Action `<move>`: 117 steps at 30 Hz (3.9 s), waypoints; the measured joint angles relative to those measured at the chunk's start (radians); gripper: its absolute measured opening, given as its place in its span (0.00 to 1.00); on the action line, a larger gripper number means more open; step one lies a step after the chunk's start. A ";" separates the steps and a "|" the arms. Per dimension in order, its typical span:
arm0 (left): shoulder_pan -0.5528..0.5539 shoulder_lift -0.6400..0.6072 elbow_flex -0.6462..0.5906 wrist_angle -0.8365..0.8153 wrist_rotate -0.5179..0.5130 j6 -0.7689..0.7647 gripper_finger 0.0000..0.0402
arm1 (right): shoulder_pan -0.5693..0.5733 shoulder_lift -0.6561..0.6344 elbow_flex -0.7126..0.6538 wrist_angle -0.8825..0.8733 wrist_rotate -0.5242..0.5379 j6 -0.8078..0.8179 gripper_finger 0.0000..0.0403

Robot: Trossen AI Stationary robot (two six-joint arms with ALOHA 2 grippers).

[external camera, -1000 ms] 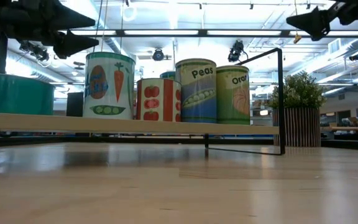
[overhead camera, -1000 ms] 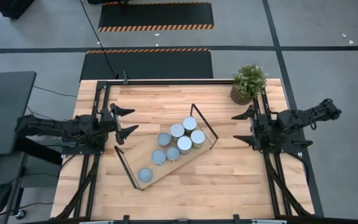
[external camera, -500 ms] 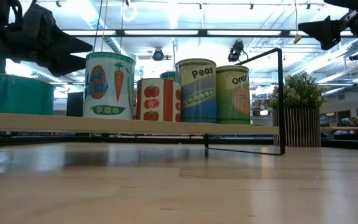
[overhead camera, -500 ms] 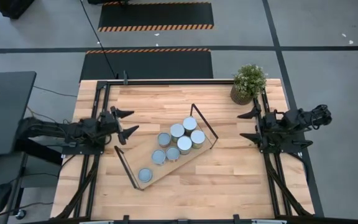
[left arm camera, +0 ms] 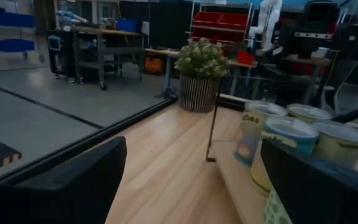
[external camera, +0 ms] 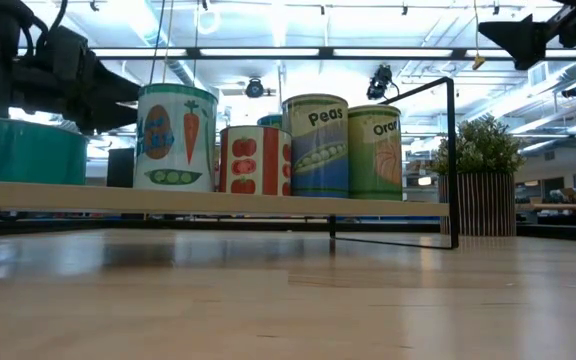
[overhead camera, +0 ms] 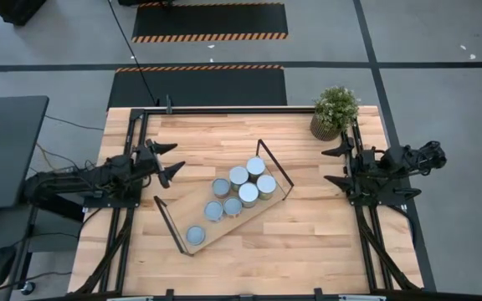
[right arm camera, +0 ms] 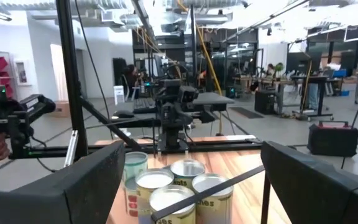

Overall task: Pick and place cans onto a shelf
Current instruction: Return to Home Position

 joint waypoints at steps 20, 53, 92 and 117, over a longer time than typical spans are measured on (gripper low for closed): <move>-0.056 0.018 0.000 -0.070 0.018 0.111 0.94 | -0.017 0.001 -0.218 0.153 0.023 0.015 0.95; -0.052 0.028 -0.002 0.014 -0.132 0.238 0.94 | -0.044 0.006 -0.253 0.199 0.035 0.056 0.95; -0.053 0.028 -0.002 0.015 -0.132 0.238 0.94 | -0.044 0.006 -0.253 0.198 0.034 0.055 0.95; -0.052 0.028 -0.002 0.015 -0.131 0.238 0.94 | -0.044 0.006 -0.253 0.198 0.034 0.055 0.95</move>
